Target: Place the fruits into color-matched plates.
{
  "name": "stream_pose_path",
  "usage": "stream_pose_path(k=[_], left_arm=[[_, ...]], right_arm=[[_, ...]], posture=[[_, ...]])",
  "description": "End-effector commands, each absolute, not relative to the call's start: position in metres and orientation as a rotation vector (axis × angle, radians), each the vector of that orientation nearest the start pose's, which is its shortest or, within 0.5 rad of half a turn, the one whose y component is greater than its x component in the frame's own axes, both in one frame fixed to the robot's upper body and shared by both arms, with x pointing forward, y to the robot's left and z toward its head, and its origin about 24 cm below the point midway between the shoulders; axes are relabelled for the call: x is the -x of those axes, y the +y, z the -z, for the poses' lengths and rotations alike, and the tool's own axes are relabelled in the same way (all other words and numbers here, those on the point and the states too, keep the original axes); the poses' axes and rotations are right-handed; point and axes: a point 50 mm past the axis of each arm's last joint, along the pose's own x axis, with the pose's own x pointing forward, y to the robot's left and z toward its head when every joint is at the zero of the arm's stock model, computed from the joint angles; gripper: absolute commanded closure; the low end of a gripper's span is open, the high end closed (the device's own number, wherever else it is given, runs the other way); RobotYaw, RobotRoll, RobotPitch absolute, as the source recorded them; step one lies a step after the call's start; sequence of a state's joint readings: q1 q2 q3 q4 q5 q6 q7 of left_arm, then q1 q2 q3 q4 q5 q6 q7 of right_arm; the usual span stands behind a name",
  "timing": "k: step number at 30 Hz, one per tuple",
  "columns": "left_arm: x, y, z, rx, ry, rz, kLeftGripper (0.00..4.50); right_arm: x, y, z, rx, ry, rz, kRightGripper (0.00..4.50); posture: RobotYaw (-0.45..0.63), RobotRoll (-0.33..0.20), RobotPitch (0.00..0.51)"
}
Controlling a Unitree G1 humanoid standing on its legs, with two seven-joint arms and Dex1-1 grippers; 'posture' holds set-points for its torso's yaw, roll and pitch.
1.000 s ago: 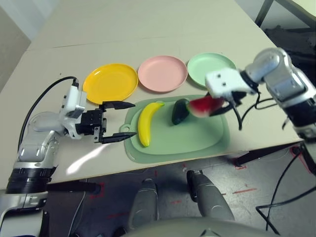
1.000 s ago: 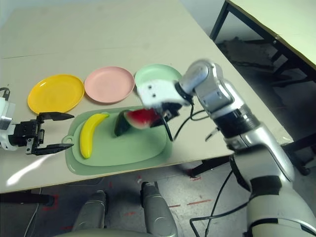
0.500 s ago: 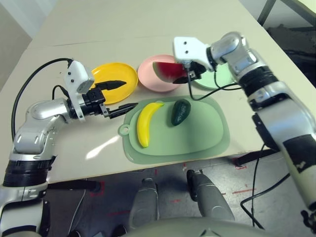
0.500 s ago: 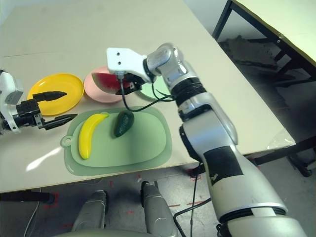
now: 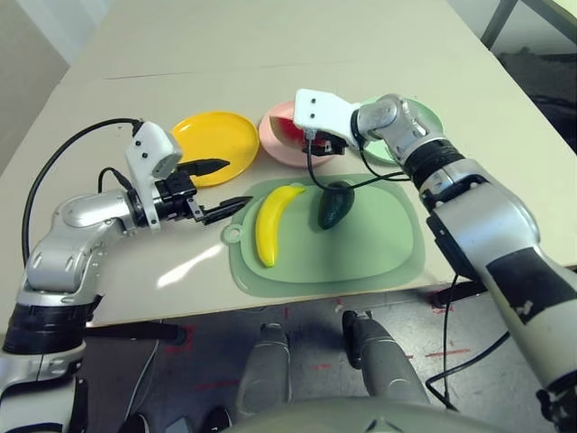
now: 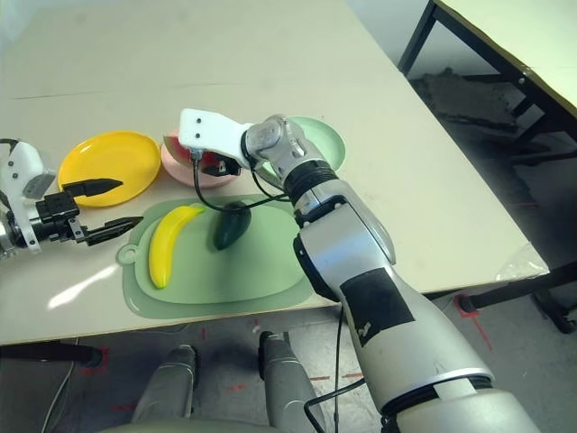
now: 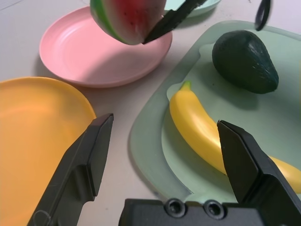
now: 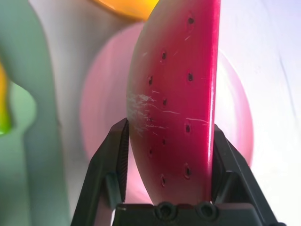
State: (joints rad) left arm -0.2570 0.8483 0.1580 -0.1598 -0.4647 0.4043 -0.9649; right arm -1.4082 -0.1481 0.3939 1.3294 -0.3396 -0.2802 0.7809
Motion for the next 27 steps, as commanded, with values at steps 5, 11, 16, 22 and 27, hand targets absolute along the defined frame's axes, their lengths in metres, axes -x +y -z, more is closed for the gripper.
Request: stream_pose_path(k=[5,11,16,22,27], left_arm=[[-0.26,0.244,-0.178,-0.386,0.108,0.894,0.0],[-0.264,0.25,-0.18,-0.406,0.107,0.893,0.0],[-0.262,0.251,-0.185,-0.419,0.091,0.951,0.0],[-0.256,0.251,-0.187,-0.401,0.078,1.069,0.0],[-0.252,0.25,-0.188,-0.385,0.073,1.179,0.0]], right_arm=[[-0.405,-0.046,-0.194,1.094,0.032,-1.028,0.04],[-0.405,-0.05,-0.214,1.161,-0.022,-1.044,0.04],[-0.398,-0.055,-0.244,1.298,-0.119,-1.157,0.04],[-0.379,-0.071,-0.262,1.53,-0.178,-1.385,0.04],[-0.347,-0.087,-0.254,1.692,-0.171,-1.674,0.04]], posture=[[0.04,0.0,0.198],[0.03,0.0,0.195],[0.02,0.0,0.192],[0.01,0.0,0.195],[-0.01,0.0,0.197]])
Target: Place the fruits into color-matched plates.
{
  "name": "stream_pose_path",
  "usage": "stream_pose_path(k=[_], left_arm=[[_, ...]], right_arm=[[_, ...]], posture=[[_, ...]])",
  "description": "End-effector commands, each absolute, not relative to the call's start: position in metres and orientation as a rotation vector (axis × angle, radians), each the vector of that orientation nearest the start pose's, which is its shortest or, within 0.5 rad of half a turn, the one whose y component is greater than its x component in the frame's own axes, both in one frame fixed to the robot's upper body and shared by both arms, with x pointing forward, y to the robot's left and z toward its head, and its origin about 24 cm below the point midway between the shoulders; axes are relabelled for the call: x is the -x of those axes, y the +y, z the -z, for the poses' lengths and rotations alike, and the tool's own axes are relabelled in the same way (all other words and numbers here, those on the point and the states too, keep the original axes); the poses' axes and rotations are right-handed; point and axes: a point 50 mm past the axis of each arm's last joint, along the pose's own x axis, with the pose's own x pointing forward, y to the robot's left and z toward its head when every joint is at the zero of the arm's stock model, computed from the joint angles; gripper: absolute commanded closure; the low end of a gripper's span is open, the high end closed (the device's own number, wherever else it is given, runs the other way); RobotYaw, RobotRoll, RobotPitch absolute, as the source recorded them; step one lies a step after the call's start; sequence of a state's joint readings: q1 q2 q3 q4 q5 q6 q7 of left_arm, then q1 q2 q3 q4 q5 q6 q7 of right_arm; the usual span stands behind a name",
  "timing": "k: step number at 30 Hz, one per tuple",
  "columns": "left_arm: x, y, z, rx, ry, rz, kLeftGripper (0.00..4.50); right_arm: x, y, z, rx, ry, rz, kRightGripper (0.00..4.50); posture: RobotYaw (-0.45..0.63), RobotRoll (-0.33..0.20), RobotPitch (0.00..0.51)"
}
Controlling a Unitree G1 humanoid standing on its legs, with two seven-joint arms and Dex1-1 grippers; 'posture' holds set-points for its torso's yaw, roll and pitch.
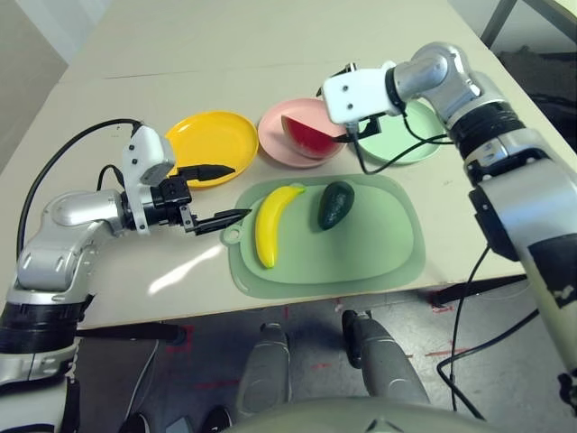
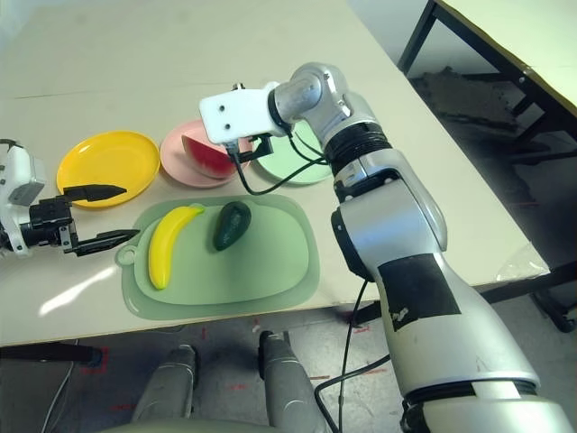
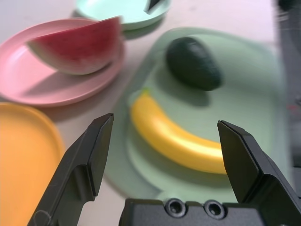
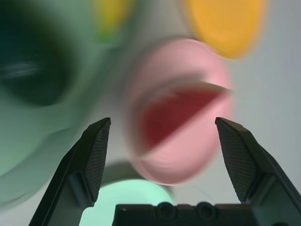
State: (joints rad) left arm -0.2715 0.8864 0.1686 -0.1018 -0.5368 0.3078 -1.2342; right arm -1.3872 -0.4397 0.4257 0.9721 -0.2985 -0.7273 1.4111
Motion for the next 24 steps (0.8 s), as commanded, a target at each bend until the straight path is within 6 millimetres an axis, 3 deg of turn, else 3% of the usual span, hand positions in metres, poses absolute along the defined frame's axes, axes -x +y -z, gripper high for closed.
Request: stream_pose_path(k=[1,5,9,17,24], left_arm=[[-0.251,0.25,-0.188,-0.384,0.078,1.193,0.0],[-0.251,0.248,-0.189,-0.386,0.099,1.222,0.0],[-0.251,0.245,-0.197,-0.367,0.081,1.251,0.0],[-0.249,0.243,-0.199,-0.371,0.089,1.265,0.0],[-0.243,0.242,-0.195,-0.367,0.101,1.267,0.0]], right_arm=[[-0.34,-0.088,-0.251,1.698,-0.171,-1.706,0.04],[-0.317,-0.084,-0.243,1.696,-0.187,-1.784,0.04],[-0.31,-0.081,-0.24,1.703,-0.172,-1.804,0.04],[-0.322,-0.072,-0.237,1.731,-0.162,-1.757,0.04],[-0.331,-0.069,-0.22,1.717,-0.101,-1.758,0.04]], posture=[[-0.02,0.0,0.197],[-0.02,0.0,0.196],[-0.02,0.0,0.196],[-0.01,0.0,0.196],[0.01,0.0,0.205]])
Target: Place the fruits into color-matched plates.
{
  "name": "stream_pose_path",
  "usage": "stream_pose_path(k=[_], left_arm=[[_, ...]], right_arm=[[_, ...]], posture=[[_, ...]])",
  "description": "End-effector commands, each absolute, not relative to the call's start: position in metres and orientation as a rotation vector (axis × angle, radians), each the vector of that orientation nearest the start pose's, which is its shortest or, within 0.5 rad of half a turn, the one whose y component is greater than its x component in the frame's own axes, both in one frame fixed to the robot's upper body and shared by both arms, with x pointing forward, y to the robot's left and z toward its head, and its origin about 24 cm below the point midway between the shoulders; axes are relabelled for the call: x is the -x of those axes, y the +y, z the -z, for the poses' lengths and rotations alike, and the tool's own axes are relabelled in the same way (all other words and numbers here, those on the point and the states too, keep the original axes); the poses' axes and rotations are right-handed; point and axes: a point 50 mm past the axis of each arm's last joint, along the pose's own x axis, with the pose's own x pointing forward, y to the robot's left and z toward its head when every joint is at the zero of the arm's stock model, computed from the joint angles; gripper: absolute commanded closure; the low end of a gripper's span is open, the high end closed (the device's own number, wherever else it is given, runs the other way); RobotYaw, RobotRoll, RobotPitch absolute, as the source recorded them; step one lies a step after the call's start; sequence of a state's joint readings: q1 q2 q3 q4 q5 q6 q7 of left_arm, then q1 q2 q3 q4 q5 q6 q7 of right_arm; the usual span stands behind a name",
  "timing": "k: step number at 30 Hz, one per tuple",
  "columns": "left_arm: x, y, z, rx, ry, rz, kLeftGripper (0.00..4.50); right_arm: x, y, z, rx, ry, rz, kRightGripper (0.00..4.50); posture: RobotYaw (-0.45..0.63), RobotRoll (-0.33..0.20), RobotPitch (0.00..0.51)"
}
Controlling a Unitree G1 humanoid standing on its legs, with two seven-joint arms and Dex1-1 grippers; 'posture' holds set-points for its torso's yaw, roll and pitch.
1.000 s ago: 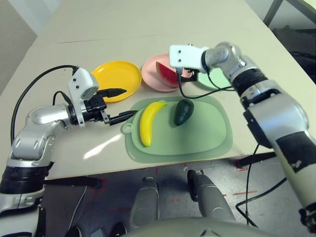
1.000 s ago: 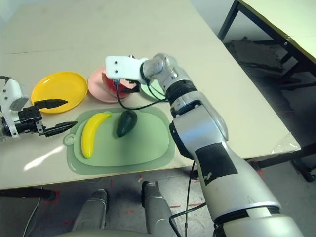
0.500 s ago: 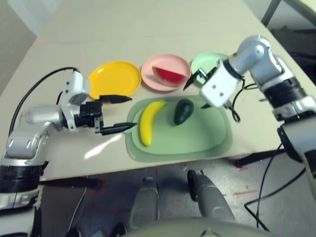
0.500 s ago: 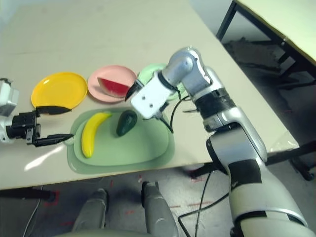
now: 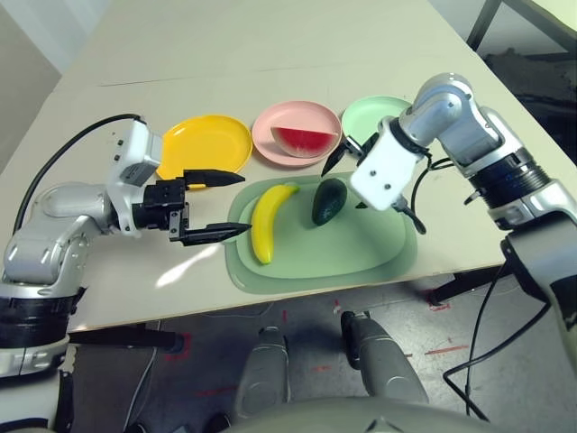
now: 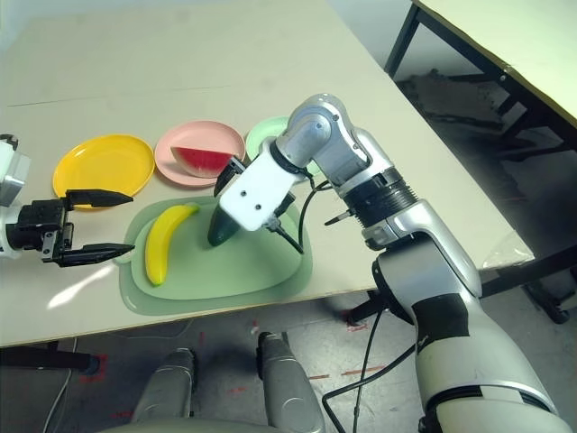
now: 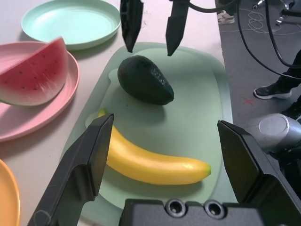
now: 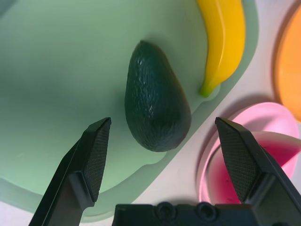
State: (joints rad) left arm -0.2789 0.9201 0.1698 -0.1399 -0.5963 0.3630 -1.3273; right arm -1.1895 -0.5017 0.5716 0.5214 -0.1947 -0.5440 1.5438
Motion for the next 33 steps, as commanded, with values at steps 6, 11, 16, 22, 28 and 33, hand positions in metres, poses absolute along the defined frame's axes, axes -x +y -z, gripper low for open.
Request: stream_pose_path(k=[6,11,16,22,28,33], left_arm=[[-0.242,0.243,-0.193,-0.375,0.118,1.261,0.0],[-0.24,0.242,-0.192,-0.363,0.119,1.275,0.0],[-0.239,0.242,-0.191,-0.367,0.127,1.28,0.0],[-0.239,0.241,-0.191,-0.371,0.126,1.29,0.0],[-0.238,0.238,-0.189,-0.365,0.123,1.299,0.0],[-0.237,0.239,-0.188,-0.368,0.129,1.301,0.0]], right_arm=[[-0.333,-0.065,-0.211,1.687,-0.078,-1.774,0.04],[-0.335,-0.066,-0.201,1.662,-0.047,-1.78,0.04],[-0.335,-0.066,-0.194,1.629,-0.022,-1.787,0.04],[-0.335,-0.065,-0.188,1.615,-0.01,-1.787,0.04],[-0.336,-0.064,-0.183,1.607,0.003,-1.766,0.04],[-0.336,-0.064,-0.182,1.592,0.02,-1.758,0.04]], posture=[[0.02,0.0,0.21],[0.02,0.0,0.212],[0.02,0.0,0.213],[0.01,0.0,0.214],[0.01,0.0,0.213],[0.02,0.0,0.213]])
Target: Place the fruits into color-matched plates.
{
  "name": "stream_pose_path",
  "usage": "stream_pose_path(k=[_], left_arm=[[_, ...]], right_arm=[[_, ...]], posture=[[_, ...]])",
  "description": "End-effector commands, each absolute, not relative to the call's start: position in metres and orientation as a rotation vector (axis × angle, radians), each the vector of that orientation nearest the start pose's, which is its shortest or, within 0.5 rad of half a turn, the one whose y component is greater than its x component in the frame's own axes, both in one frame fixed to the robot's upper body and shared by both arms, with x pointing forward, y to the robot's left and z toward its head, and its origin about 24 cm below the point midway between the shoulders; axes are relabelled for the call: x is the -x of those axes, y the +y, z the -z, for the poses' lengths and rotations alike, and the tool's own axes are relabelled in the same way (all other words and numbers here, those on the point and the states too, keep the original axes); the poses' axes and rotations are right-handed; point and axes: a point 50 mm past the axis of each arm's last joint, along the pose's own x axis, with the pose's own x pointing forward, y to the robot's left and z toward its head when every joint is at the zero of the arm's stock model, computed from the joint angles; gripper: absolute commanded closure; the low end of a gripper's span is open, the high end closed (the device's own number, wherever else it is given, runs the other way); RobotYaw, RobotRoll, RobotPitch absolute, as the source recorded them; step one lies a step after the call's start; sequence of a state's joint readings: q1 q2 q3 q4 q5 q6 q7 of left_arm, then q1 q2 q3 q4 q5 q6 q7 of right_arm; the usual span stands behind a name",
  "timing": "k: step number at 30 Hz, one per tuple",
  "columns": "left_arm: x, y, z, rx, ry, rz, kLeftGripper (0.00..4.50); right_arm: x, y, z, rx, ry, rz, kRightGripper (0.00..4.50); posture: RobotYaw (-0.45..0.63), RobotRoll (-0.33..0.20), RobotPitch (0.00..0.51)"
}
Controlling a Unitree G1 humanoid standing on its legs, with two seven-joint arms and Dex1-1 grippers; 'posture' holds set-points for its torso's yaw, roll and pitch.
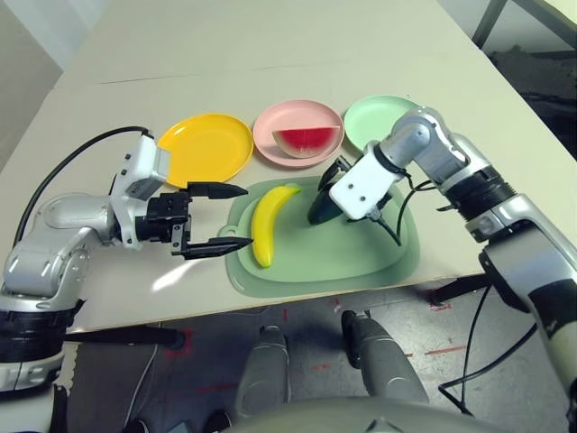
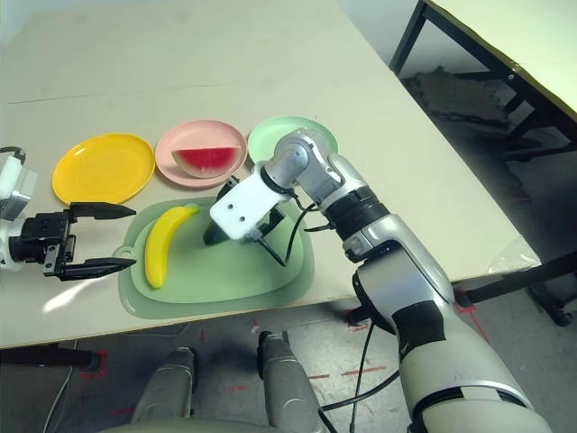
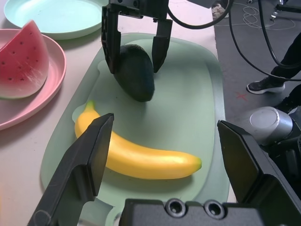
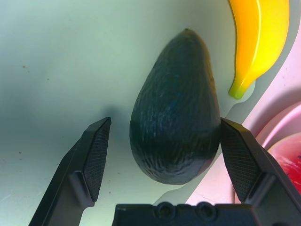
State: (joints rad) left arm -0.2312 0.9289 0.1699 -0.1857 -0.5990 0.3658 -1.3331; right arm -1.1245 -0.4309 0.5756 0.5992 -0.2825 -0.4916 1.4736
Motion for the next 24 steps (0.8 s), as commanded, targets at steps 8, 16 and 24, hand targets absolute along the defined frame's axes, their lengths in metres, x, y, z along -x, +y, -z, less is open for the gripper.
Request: stream_pose_path(k=[8,16,24], left_arm=[[-0.237,0.241,-0.186,-0.376,0.129,1.296,0.0],[-0.238,0.242,-0.185,-0.372,0.125,1.292,0.0],[-0.238,0.232,-0.184,-0.312,0.09,1.281,0.0]], right_arm=[[-0.338,-0.064,-0.184,1.566,0.046,-1.747,1.64],[-0.343,-0.071,-0.192,1.561,0.068,-1.71,1.64],[-0.36,-0.095,-0.236,1.463,0.132,-1.564,1.64]], posture=[[0.02,0.0,0.212],[0.01,0.0,0.207],[0.0,0.0,0.201]])
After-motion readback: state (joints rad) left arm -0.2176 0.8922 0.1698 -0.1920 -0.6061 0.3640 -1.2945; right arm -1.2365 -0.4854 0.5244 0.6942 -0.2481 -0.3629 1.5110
